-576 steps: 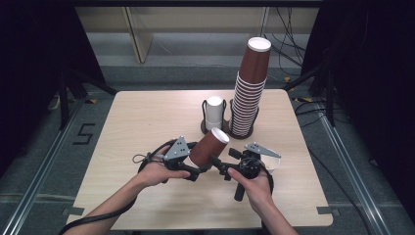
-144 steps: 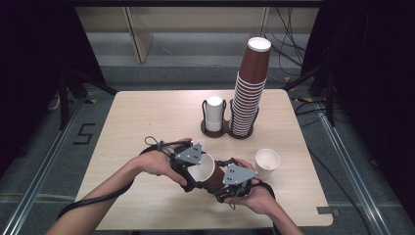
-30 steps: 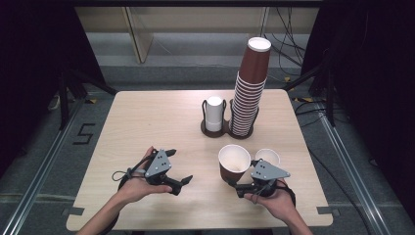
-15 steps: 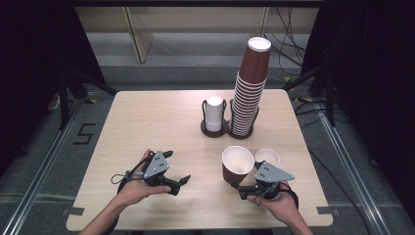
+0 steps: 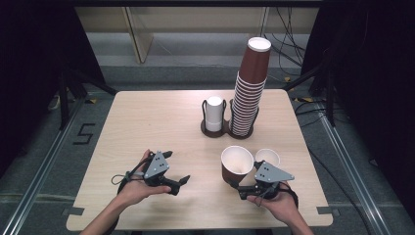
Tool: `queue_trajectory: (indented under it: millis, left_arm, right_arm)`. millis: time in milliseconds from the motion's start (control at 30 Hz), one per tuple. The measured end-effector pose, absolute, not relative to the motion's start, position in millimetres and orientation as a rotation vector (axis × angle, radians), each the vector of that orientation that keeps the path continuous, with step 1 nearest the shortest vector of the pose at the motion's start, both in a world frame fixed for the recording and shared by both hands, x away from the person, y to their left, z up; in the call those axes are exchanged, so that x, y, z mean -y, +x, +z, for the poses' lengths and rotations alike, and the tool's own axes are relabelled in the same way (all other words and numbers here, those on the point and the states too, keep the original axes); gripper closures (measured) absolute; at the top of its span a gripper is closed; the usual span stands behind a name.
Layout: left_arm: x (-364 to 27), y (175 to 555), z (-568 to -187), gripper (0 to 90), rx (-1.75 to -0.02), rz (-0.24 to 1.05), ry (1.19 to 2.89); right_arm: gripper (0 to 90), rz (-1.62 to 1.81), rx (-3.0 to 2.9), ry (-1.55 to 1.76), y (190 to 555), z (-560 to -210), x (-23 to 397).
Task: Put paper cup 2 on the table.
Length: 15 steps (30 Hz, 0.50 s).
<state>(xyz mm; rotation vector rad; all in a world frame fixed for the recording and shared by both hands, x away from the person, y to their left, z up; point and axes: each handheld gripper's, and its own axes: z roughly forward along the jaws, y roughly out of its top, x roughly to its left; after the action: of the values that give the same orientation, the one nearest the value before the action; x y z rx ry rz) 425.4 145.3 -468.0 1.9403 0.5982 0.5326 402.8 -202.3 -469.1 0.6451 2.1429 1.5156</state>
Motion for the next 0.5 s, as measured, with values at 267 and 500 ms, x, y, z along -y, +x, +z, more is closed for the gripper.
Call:
queue_trajectory:
  millis: [267, 500]
  left_arm:
    - [-145.0, 426.0, -470.6, 0.0, -0.581, 0.526, 1.951]
    - [-145.8, 426.3, -471.6, 0.0, -0.588, 0.523, 1.943]
  right_arm:
    - [20.0, 1.502, -2.109, 0.692, 397.8, -462.5, 207.2]
    - [20.0, 1.49, -2.087, 0.705, 397.9, -454.5, 210.0]
